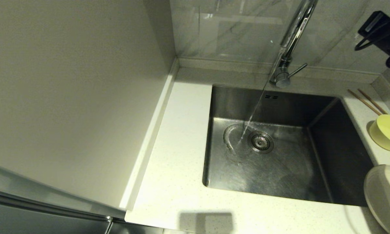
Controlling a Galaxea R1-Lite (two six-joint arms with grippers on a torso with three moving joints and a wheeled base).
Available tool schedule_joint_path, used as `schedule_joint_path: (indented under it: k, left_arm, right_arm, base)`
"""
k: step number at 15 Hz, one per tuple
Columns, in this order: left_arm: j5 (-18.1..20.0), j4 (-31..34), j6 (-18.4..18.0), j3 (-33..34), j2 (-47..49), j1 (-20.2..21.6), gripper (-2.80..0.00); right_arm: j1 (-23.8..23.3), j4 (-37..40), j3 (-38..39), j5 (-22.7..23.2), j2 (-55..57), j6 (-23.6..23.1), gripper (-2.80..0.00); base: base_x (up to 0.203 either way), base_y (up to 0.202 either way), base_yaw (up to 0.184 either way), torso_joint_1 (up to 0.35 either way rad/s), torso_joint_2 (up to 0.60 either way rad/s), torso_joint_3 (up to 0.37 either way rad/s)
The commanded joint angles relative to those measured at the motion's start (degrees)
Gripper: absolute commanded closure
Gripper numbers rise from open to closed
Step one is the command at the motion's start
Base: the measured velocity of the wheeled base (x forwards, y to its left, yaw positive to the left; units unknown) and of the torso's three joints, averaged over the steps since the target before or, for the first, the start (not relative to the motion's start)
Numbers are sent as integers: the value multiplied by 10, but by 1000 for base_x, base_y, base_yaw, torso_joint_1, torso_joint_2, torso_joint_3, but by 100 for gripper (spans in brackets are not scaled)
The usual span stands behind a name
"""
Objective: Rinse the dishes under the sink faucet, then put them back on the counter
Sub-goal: Pick up the plate
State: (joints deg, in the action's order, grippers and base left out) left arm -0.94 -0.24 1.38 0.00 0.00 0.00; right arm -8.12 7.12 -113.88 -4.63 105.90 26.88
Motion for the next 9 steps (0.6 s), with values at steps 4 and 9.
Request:
schedule_joint_path:
  k: [4,9]
  left_arm:
    - [0,0,0,0,-1,0,0]
    - [0,0,0,0,-1,0,0]
  right_arm:
    - [-54,233,25,22,-219,6,0]
    - [-78,448,127,-11,-414,12,0]
  base:
    - [0,0,0,0,0,0]
    - [0,0,0,0,0,0]
